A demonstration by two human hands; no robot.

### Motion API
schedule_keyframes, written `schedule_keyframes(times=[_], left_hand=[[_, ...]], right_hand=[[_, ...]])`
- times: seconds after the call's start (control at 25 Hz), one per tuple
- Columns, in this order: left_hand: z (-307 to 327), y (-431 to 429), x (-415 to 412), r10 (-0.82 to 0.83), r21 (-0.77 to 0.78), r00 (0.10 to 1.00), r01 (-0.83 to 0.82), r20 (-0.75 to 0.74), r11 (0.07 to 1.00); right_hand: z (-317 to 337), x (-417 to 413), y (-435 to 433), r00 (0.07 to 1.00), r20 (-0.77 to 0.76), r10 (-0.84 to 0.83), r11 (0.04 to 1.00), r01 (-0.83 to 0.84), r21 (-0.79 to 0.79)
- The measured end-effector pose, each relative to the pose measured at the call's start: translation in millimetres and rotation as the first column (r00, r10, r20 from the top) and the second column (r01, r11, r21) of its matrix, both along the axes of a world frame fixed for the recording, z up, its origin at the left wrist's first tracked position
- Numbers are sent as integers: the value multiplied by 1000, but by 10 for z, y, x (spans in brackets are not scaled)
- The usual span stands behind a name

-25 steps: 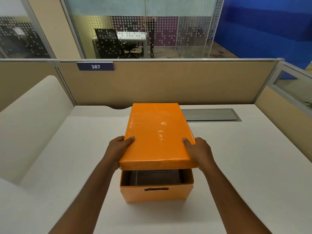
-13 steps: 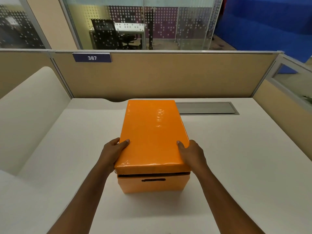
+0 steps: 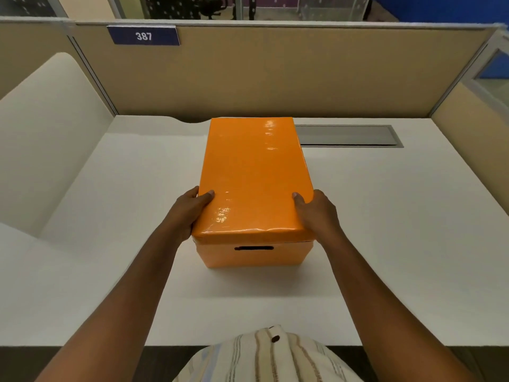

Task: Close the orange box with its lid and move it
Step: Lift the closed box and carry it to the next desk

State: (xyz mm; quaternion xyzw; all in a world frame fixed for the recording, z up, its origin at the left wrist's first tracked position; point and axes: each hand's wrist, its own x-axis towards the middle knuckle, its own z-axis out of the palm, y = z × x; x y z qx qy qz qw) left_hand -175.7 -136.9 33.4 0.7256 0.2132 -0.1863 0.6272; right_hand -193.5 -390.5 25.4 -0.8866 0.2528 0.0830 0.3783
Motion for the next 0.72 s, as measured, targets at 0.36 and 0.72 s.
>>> schedule_keyframes(times=[0.36,0.72], left_hand=[[-166,34,-48,-50,-9,999,50,7,999],[-362,-19,-133,-100,166,992,86,81,982]], right_hand=[[-77,-72,-57,1000,-8,2,992,-1,122],[-292,-127,39,999,29,-40,992,37,121]])
